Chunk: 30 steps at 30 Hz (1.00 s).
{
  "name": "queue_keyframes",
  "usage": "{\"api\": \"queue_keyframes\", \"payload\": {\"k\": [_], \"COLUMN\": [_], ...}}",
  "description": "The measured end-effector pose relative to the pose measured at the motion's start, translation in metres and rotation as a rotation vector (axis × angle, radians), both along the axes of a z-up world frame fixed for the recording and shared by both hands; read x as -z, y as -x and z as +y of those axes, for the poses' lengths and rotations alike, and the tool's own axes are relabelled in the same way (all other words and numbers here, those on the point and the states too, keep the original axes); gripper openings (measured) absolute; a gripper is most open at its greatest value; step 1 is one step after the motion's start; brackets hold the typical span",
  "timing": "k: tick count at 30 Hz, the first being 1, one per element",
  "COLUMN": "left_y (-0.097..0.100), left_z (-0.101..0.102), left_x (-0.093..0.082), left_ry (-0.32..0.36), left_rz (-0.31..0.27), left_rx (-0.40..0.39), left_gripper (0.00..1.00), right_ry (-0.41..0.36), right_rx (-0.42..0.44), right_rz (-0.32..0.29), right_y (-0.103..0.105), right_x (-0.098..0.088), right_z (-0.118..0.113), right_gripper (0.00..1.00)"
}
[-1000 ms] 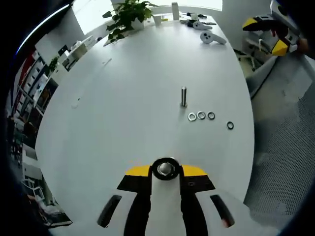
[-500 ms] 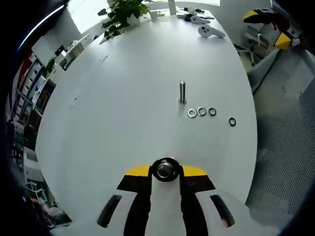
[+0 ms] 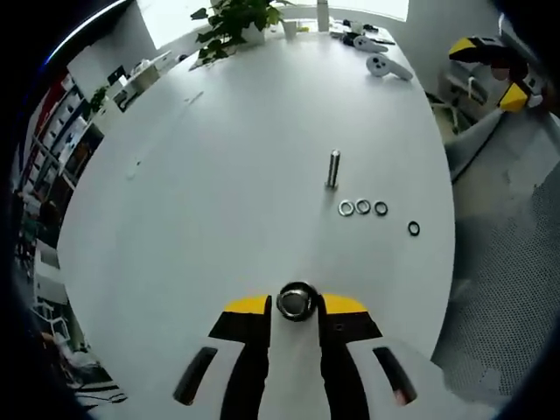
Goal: Place the washer onto the threaded stud by aligning its center hole with the stud, sliding it down to the base, and recovering from edge contact or off-axis alignment until the washer reaches the visible bottom stop.
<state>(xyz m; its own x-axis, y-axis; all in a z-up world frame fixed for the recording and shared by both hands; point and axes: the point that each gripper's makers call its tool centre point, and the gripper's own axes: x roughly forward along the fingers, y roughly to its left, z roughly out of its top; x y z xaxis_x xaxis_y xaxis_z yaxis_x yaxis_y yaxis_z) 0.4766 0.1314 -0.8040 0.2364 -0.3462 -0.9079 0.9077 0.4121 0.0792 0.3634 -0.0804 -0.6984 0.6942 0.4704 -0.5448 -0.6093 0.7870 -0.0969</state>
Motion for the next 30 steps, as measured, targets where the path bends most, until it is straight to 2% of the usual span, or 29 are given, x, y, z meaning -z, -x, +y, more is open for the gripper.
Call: {"api": "queue_keyframes", "payload": {"k": [5,9,14,22,30], "left_y": [0.004,0.007,0.024,0.043,0.064], "left_z": [0.002,-0.001,0.002,0.005,-0.004], "left_x": [-0.013,-0.027,-0.037,-0.06,-0.089], "left_ry": [0.056,0.173,0.22,0.319,0.434], "left_rz": [-0.023,-0.034,-0.058,-0.107,-0.166], "left_rx": [-0.07,-0.19,-0.228,-0.34,-0.439], "left_gripper": [0.19,0.2,0.2,0.21,0.22], "right_ry": [-0.002,0.003,0.007,-0.001,-0.008], "right_rx": [-0.005,-0.022,-0.036,-0.033,-0.031], "right_rz": [0.001,0.005,0.012,0.016,0.028], "right_y": [0.0,0.002,0.004,0.004,0.005], "right_x": [0.0,0.001,0.003,0.003,0.005], "right_z": [0.001,0.003,0.006,0.006,0.005], "right_gripper": [0.48,0.48,0.48,0.48,0.48]}}
